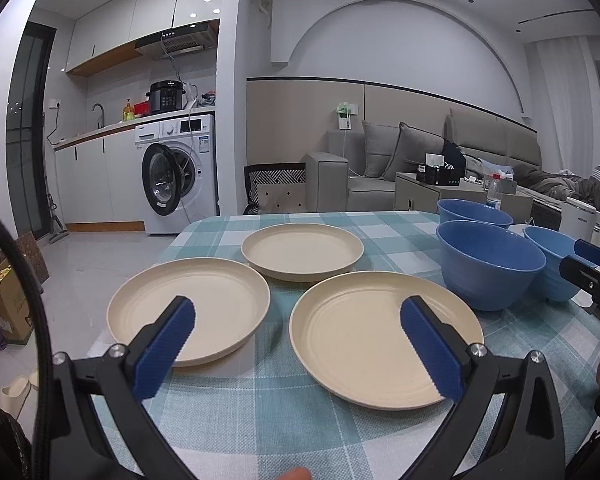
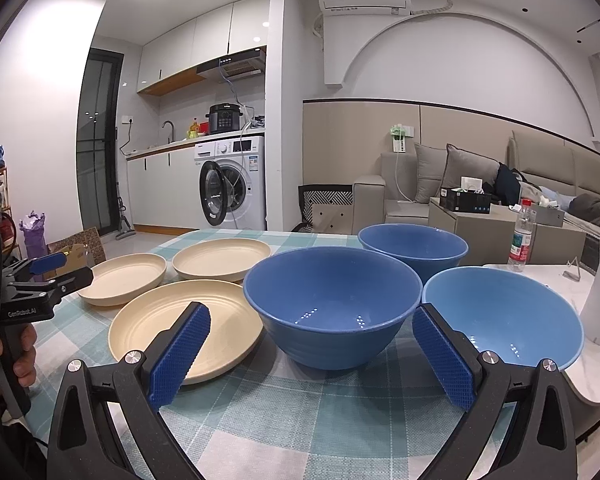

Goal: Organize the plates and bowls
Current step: 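Move both open tools forward toward the cream plates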

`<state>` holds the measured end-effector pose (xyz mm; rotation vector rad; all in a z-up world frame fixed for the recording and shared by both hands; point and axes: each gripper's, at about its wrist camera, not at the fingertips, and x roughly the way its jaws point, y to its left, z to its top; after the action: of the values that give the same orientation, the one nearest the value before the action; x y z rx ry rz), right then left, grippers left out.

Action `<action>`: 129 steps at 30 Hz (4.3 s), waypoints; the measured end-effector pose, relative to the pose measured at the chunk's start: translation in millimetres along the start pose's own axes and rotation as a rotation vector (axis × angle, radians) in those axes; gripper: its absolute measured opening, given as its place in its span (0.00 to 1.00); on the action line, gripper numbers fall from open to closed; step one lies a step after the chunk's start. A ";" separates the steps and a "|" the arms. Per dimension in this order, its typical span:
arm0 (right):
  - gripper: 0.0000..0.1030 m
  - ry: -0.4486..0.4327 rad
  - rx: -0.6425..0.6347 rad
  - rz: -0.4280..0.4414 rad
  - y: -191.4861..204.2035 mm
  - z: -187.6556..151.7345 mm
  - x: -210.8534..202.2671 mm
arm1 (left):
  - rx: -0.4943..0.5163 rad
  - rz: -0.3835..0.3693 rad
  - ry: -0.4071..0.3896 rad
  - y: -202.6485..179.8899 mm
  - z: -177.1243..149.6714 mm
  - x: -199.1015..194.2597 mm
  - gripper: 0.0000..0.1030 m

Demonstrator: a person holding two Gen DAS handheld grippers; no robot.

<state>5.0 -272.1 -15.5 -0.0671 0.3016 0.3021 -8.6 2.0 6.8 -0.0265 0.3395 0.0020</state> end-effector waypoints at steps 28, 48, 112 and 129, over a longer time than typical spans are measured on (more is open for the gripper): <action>1.00 0.074 0.008 0.138 17.3 54.1 -10.7 | 0.023 0.034 0.054 -0.7 30.5 -9.0 1.00; 1.00 0.126 -0.019 0.235 45.4 104.1 21.6 | -0.015 0.052 0.089 22.9 57.7 3.8 1.00; 1.00 0.461 0.001 0.269 71.0 164.5 249.7 | -0.085 0.044 0.372 88.5 106.6 184.5 1.00; 1.00 0.573 -0.005 0.253 73.9 149.1 297.4 | -0.055 0.007 0.439 85.9 104.5 222.0 1.00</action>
<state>295.4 -101.1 35.2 -0.1210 0.8822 0.5337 234.9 90.1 29.2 -0.0807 0.7784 0.0125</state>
